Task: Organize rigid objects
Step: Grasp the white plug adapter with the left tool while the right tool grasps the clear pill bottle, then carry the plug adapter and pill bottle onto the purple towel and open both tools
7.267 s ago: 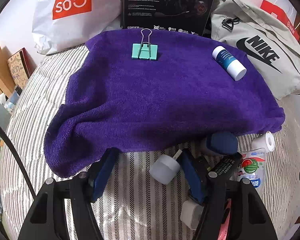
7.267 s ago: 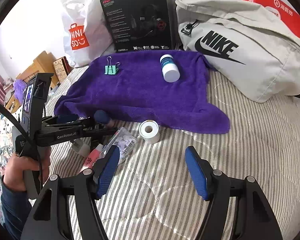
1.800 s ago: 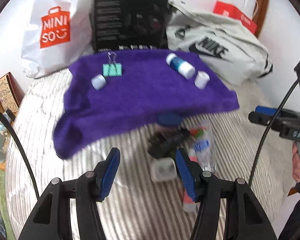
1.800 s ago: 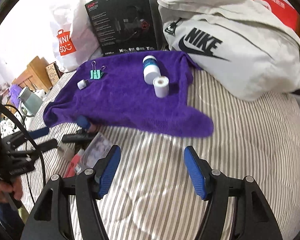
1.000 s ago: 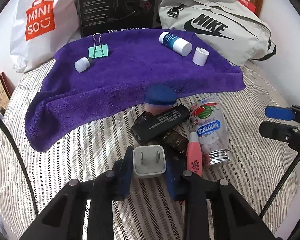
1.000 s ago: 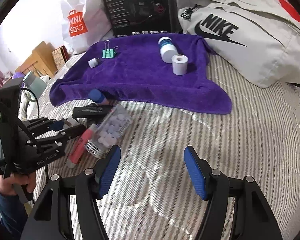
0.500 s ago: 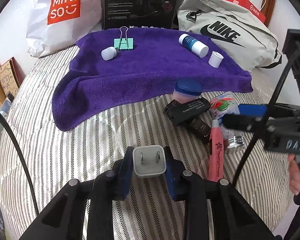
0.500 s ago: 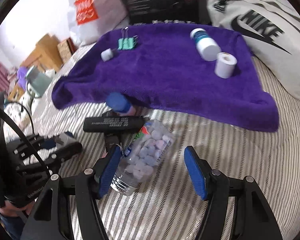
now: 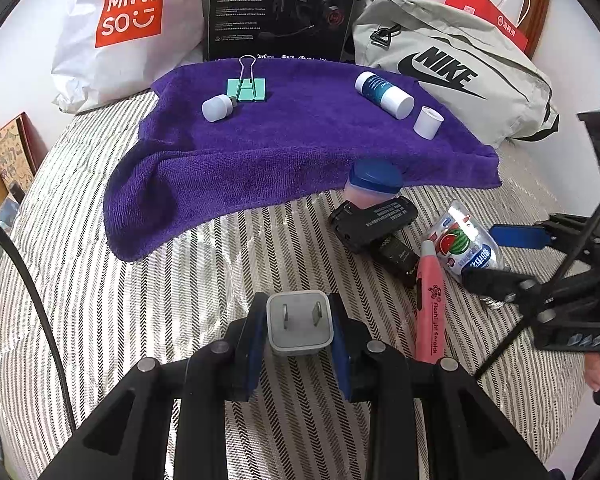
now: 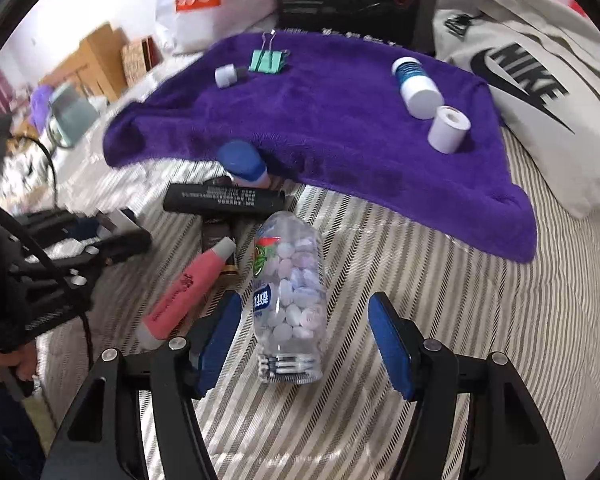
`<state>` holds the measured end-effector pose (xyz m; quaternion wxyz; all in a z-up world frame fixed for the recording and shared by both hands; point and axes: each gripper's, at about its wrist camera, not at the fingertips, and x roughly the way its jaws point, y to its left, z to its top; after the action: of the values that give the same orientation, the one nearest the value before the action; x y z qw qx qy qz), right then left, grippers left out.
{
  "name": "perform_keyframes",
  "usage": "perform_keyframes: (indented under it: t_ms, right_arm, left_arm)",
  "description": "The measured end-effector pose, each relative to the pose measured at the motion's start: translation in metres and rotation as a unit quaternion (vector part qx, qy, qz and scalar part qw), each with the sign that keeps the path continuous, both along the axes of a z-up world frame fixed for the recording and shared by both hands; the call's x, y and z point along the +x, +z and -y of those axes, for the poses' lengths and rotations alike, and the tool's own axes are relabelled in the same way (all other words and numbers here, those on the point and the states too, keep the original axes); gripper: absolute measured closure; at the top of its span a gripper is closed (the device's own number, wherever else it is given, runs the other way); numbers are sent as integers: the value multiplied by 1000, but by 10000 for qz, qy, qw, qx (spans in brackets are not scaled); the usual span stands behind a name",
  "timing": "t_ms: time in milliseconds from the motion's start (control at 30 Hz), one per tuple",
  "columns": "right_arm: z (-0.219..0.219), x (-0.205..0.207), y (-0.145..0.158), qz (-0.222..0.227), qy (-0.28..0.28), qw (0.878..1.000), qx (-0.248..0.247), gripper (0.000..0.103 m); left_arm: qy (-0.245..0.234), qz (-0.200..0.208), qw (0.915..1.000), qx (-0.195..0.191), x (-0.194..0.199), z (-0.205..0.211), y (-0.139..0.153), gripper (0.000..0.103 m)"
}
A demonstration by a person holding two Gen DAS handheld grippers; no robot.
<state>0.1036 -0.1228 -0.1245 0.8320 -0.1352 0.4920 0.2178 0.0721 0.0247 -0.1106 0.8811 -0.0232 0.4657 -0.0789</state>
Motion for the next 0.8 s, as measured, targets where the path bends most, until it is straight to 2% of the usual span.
perform_keyframes:
  t_ms: [33,100,167,267,467,667,800]
  right_arm:
    - [-3,0,-4,-4,49,10000,-49,40]
    - [-7,-3,-6,169,211,9996,-119,49]
    - [-7,-6,-5,184,392,9991,-29,63]
    - [2,-1,-4,51,392,9992,100,62]
    - [23,5,-4,-41,36,10000,82,62]
    - [21,0,-6,219,62,9997,20,61]
    - [25,2,-5,147,90,9997,150,62]
  left_arm:
    - [-2,0,10000,-18,0,-1,0,75]
    - [-7,4,10000,-25,0,-1,0,75]
    - [-1,15,10000,-21,0,-1,-1,75]
    - [-4,15,10000,-13,0,-1,0,75]
    - [20,-25,10000,55,-1,-1,1,75]
    - [42,46,9997,216,1,4,-1,75]
    - [11,44,9998,169,2,3,0,77]
